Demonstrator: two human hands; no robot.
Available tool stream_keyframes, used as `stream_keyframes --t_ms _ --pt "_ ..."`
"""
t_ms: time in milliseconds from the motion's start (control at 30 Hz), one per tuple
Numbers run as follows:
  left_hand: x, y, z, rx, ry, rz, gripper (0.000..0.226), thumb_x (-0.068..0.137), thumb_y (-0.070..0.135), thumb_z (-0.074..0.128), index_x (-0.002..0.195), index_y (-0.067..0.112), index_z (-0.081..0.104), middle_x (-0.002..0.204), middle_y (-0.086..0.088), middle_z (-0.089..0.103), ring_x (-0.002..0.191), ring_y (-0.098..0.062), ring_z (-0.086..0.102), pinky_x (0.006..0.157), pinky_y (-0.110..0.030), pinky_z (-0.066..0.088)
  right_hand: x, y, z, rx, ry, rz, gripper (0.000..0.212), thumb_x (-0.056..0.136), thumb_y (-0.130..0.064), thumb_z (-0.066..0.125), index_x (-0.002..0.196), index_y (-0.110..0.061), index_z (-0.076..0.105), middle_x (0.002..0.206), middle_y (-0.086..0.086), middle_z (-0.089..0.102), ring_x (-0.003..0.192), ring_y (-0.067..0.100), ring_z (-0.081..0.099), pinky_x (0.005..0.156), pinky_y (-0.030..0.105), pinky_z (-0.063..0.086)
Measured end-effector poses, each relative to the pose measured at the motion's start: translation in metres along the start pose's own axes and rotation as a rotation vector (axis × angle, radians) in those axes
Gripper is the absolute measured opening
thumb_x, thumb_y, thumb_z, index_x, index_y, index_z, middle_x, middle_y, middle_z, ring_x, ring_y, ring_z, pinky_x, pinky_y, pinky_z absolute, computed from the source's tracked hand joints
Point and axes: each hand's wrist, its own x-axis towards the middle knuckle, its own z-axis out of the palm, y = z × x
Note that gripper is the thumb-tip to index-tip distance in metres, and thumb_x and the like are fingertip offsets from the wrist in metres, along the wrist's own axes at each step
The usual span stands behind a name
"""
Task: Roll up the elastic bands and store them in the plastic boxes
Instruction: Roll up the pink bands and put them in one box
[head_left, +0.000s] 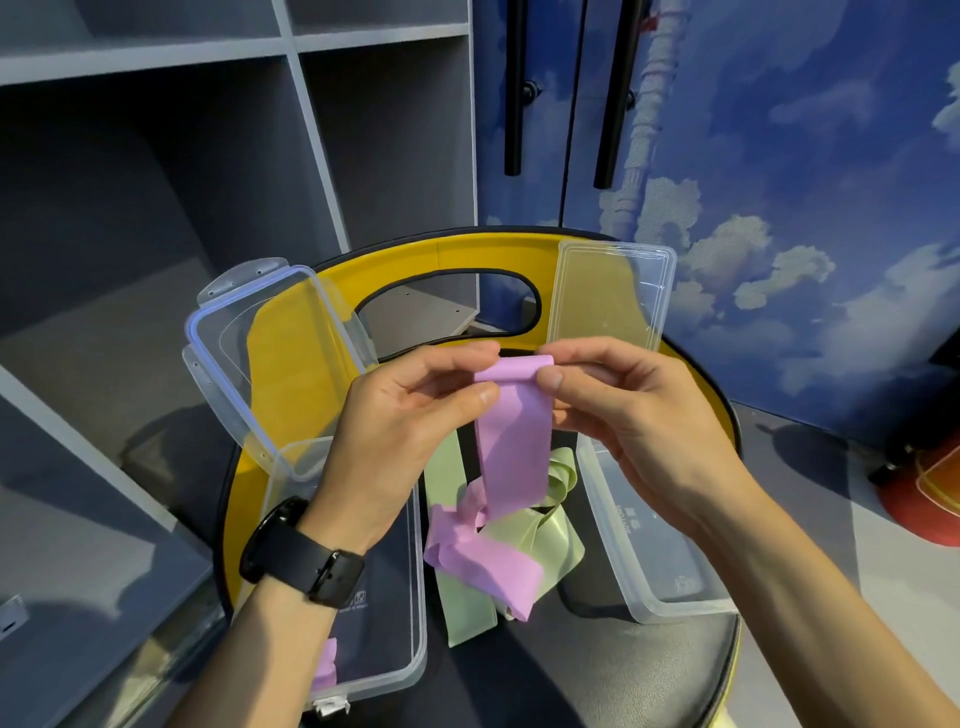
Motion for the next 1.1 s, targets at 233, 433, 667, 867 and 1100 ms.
stream_keyframes --t_ms 233,433,667,867,1100 --pt "-0.0002 -0.0026 0.001 0.021 0.025 -0.099 0.03 0.079 0.029 0.072 0.108 0.025 0.068 0.1 -0.001 0.075 0.097 -0.018 0.07 0.082 -0.027 0.057 -0.0002 -0.001 -0.0005 0.023 0.039 -0.033 0.024 0.07 -0.014 0.072 0.094 -0.009 0.073 0.088 0.01 0.076 0.078 0.018 0.069 0.073 0.03 0.057" --pt "-0.0004 -0.003 0.0016 -0.002 0.036 -0.097 0.03 0.074 0.026 0.067 0.103 0.02 0.069 0.094 -0.005 0.076 0.089 -0.017 0.071 0.076 -0.027 0.057 -0.0006 -0.0001 -0.0007 0.018 -0.008 -0.037 0.017 0.077 0.0 0.07 0.09 -0.011 0.072 0.091 0.008 0.077 0.083 0.018 0.07 0.078 0.031 0.057" --pt "-0.0004 -0.0015 0.0002 -0.098 0.028 -0.09 0.022 0.07 0.018 0.07 0.09 0.025 0.074 0.091 -0.002 0.075 0.085 -0.014 0.07 0.072 -0.024 0.057 -0.0013 -0.0053 -0.0009 0.08 -0.027 0.045 0.037 0.068 -0.015 0.072 0.104 -0.006 0.07 0.089 0.007 0.076 0.078 0.018 0.068 0.075 0.032 0.059" --pt "-0.0001 -0.0037 -0.0022 -0.054 -0.003 -0.068 0.027 0.074 0.012 0.068 0.095 0.028 0.075 0.106 -0.001 0.074 0.099 -0.015 0.068 0.082 -0.026 0.056 -0.001 -0.0039 -0.0023 0.062 0.024 0.036 0.033 0.067 -0.015 0.072 0.097 -0.001 0.071 0.085 0.014 0.073 0.077 0.024 0.063 0.072 0.03 0.059" --pt "-0.0002 -0.0011 0.0013 -0.043 0.052 -0.125 0.033 0.072 0.026 0.069 0.104 0.02 0.069 0.096 -0.006 0.075 0.087 -0.02 0.071 0.075 -0.029 0.058 -0.0015 -0.0035 -0.0026 0.002 0.03 0.003 0.028 0.067 -0.017 0.072 0.094 -0.008 0.072 0.085 0.012 0.075 0.073 0.016 0.066 0.072 0.027 0.056"
